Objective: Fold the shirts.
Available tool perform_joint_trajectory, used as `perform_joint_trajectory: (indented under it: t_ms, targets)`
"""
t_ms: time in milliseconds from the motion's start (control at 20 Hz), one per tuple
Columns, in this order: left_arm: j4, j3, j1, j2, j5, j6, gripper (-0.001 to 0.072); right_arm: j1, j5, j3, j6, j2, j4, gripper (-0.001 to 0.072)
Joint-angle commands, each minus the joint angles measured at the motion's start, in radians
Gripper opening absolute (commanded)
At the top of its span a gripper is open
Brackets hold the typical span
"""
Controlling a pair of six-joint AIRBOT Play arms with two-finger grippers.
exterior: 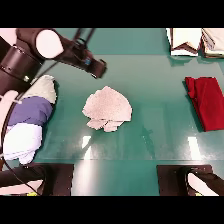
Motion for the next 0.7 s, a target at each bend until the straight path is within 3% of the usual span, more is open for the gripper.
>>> perform_joint_trajectory:
  t_ms: [0,200,400,550,600,650]
  targets:
    - [-0.091,-0.093,0.216,-0.006,-0.036,-0.071,0.0518,-0.001,0.005,0.003,0.0,0.013,0.0,0.0013]
    - [-0.378,-0.417,0.379,-0.008,0.055,0.024,0.0519,-0.001,0.011,0.002,0.001,-0.002,0.003,0.0013]
    - [-0.584,-0.641,0.362,-0.062,0.185,0.154,0.0518,-0.001,0.085,0.002,0.001,-0.052,0.004,0.0013]
    - [-0.622,-0.664,0.309,-0.13,0.203,0.207,0.0518,0.0,0.166,-0.004,0.001,-0.112,0.037,0.0013]
    - [-0.619,-0.664,0.292,-0.143,0.213,0.209,0.0501,-0.001,0.173,-0.034,0.001,-0.125,0.056,0.0013]
    - [-0.619,-0.663,0.286,-0.144,0.226,0.209,0.0345,-0.001,0.172,-0.078,0.001,-0.133,0.065,0.0013]
